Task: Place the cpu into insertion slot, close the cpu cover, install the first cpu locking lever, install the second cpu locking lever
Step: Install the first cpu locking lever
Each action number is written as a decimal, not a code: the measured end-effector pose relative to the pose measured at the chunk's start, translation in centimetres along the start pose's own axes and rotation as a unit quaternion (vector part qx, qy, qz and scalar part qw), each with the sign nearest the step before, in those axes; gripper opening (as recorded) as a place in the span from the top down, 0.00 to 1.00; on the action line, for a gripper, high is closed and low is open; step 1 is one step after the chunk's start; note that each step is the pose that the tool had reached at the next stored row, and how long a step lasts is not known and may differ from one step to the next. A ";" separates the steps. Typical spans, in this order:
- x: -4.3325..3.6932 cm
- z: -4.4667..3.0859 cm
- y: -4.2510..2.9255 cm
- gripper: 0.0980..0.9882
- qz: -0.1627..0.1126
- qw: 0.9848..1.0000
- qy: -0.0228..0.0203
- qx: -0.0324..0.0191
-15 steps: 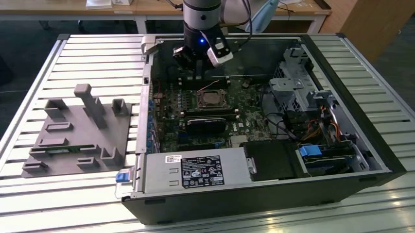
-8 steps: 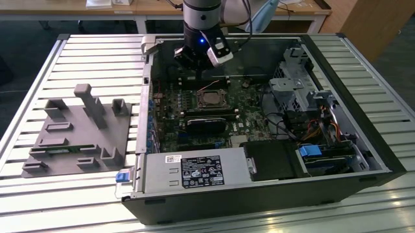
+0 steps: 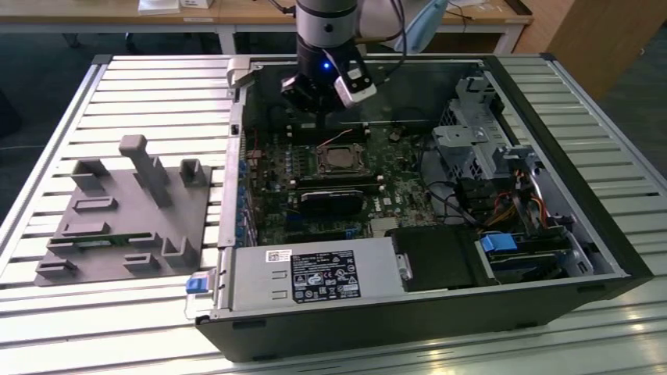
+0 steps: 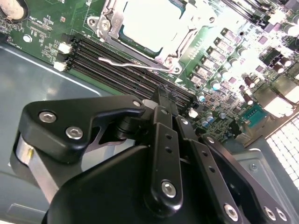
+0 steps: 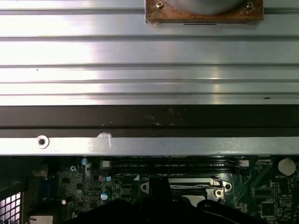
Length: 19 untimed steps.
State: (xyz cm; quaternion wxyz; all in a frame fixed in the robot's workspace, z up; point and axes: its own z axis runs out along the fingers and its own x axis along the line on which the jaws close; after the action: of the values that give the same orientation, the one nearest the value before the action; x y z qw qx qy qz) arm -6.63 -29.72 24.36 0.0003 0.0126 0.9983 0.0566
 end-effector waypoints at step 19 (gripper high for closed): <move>-0.04 0.36 -0.04 0.99 0.000 1.000 0.000 0.000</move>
State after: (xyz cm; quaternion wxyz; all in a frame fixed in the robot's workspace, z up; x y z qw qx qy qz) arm -6.59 -29.72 24.00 0.0003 0.0126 0.9983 0.0567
